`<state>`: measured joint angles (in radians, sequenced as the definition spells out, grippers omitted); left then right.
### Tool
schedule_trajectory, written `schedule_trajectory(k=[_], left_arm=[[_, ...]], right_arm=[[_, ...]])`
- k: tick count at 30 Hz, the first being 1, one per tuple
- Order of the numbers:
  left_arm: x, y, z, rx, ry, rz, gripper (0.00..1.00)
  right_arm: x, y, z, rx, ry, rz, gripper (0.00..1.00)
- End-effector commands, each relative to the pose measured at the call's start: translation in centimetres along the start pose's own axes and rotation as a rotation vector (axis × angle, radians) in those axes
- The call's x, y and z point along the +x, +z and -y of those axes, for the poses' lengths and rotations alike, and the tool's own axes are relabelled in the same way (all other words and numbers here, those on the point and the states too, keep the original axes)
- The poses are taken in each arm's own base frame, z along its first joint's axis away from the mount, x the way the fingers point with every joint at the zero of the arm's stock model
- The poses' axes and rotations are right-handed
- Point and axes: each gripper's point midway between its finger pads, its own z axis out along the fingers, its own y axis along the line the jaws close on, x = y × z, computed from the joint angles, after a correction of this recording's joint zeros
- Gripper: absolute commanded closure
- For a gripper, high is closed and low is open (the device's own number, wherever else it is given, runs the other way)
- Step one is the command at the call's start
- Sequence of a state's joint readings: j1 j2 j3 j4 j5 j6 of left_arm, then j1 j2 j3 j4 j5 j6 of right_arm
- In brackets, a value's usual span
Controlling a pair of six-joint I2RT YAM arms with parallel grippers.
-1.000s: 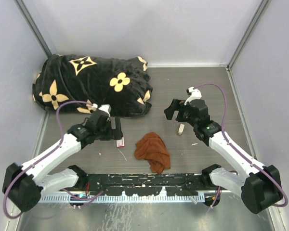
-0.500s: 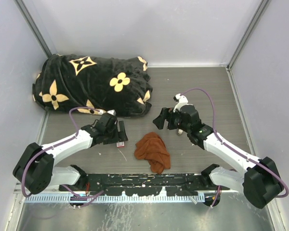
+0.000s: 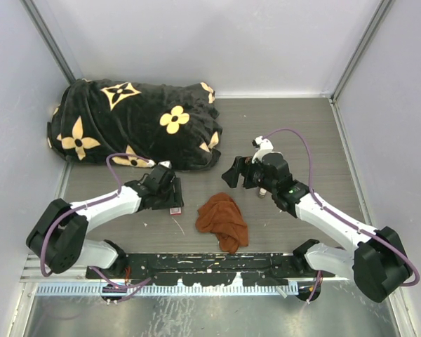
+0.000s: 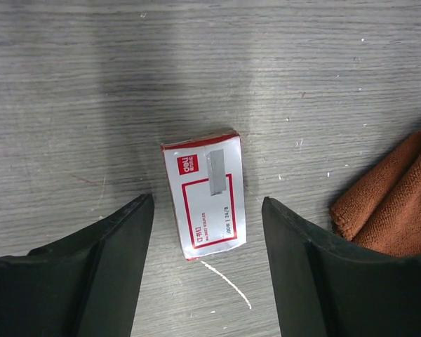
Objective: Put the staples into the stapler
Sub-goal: Pick up the staple box from the center of the board, then move the distractor to the center of the board.
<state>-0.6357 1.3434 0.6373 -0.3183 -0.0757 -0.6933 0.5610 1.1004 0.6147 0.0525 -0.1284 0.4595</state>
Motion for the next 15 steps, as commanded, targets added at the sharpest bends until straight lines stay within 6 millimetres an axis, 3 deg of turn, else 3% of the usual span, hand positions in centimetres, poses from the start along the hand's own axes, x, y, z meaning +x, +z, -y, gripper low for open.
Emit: schedule_trajectory(k=[1, 8, 15], left_arm=[[-0.9, 0.5, 0.5, -0.020, 0.045, 0.028, 0.37], [-0.3, 0.5, -0.3, -0.135, 0.133, -0.001, 0.46], [0.5, 0.7, -0.5, -0.132, 0.125, -0.018, 0.60]], right_arm=[[-1.3, 0.2, -0.8, -0.030, -0.003, 0.054, 0.08], [-0.9, 0.3, -0.5, -0.025, -0.001, 0.052, 0.08], [-0.9, 0.2, -0.6, -0.030, -0.002, 0.052, 0.08]])
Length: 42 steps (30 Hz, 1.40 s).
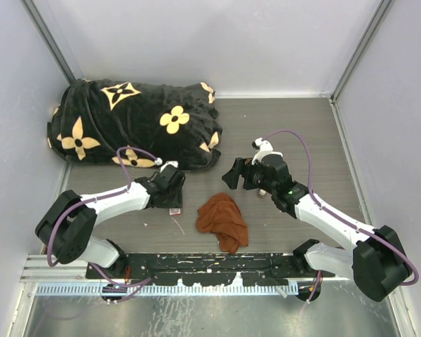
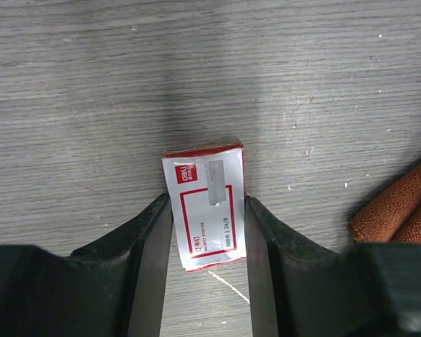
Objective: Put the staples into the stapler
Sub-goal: Move the distractor to the center of the board, then place the staple box at the center of the board.
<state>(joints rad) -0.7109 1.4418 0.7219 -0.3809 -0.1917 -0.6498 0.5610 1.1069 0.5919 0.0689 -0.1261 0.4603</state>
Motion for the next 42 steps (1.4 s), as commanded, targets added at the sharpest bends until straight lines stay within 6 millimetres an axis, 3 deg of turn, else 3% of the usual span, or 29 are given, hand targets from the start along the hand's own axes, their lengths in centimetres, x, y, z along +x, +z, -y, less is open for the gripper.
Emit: schedule_trajectory(k=[1, 6, 11, 21, 24, 28, 33, 42], left_arm=[[0.6, -0.1, -0.6, -0.027, 0.006, -0.012, 0.61], [-0.2, -0.5, -1.2, -0.011, -0.021, 0.014, 0.66], [-2.6, -1.6, -2.6, -0.019, -0.048, 0.059, 0.66], [-10.3, -8.9, -7.7, -0.041, -0.128, 0.277, 0.67], [-11.3, -10.5, -8.7, -0.048, -0.141, 0.330, 0.67], [-11.7, -11.0, -8.4, -0.022, -0.158, 0.348, 0.67], [-11.9, -11.4, -8.1, -0.007, -0.154, 0.348, 0.67], [-12.0, -11.6, -8.1, -0.002, -0.151, 0.357, 0.68]], right_arm=[[-1.6, 0.0, -1.2, -0.040, -0.005, 0.062, 0.08], [-1.7, -0.1, -2.5, -0.074, -0.006, 0.054, 0.08], [-0.1, 0.3, -6.0, -0.152, 0.000, 0.023, 0.08], [7.2, 2.6, -14.4, -0.314, 0.014, -0.104, 0.08], [8.7, 2.7, -17.1, -0.383, 0.004, -0.123, 0.08], [10.7, 3.3, -19.7, -0.429, -0.023, -0.160, 0.08], [12.7, 3.9, -20.5, -0.447, 0.016, -0.195, 0.08], [16.3, 3.8, -18.5, -0.432, 0.137, -0.274, 0.08]])
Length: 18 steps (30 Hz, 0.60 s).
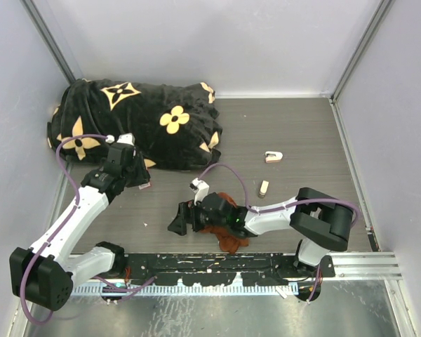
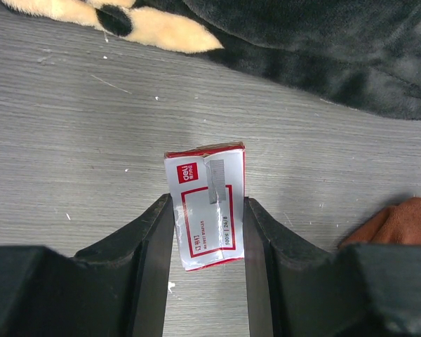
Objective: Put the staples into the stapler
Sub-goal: Place the staple box at the center of the board.
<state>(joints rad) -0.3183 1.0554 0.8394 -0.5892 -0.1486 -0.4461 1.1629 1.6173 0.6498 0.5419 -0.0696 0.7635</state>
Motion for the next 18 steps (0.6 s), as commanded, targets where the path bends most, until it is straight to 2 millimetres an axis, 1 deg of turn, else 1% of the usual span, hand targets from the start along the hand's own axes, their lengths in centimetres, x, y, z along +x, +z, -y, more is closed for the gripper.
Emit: schedule_trajectory(k=[1, 4, 7, 10, 13, 18], left_arm=[[-2.1, -1.1, 0.9, 0.042, 0.006, 0.060, 0.67], [-2.2, -1.1, 0.9, 0.043, 0.010, 0.060, 0.67], [-2.2, -1.0, 1.0, 0.044, 0.015, 0.057, 0.67], [-2.3, -1.1, 0.9, 0.043, 0.019, 0.058, 0.67], [-2.4, -1.2, 1.0, 0.042, 0.023, 0.062, 0.67], [-2.4, -1.2, 1.0, 0.046, 0.023, 0.062, 0.67]], right_arm=[[0.1, -0.2, -0.5, -0.051, 0.092, 0.037, 0.08], [0.3, -0.6, 0.6, -0.012, 0.106, 0.046, 0.08], [0.5, -1.1, 2.2, 0.046, 0.115, 0.047, 0.07], [0.6, -2.0, 4.4, 0.113, 0.128, 0.048, 0.07], [0.5, -3.7, 7.4, 0.191, 0.154, 0.055, 0.07], [-0.4, -7.9, 11.9, 0.325, 0.190, 0.105, 0.07]])
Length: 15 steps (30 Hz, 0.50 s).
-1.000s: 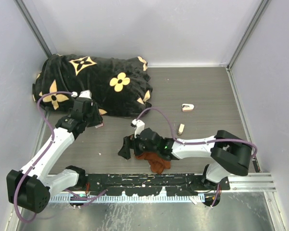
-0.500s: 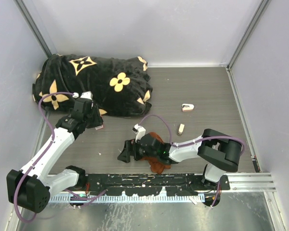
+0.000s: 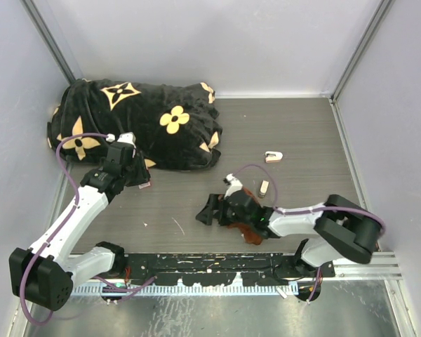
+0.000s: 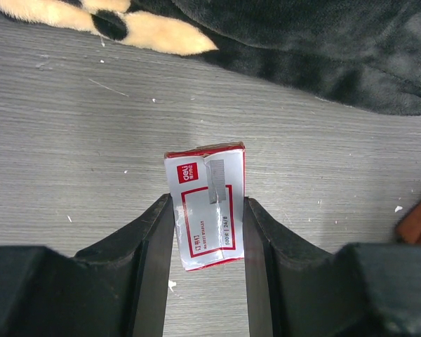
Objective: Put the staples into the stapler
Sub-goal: Place the staple box at the center of the board.
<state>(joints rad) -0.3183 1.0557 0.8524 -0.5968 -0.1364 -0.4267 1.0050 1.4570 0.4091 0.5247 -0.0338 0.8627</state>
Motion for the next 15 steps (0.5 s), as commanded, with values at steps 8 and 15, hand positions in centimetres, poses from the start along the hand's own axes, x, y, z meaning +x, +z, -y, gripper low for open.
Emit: schedule_trajectory(k=[8, 15], left_arm=[[-1.2, -0.2, 1.7, 0.088, 0.005, 0.026, 0.67], [0.5, 0.8, 2.8, 0.153, -0.005, -0.028, 0.68]], right_arm=[[-5.0, -6.8, 10.1, 0.326, 0.041, 0.163, 0.05], [-7.6, -8.4, 13.4, 0.409, 0.073, 0.192, 0.04]])
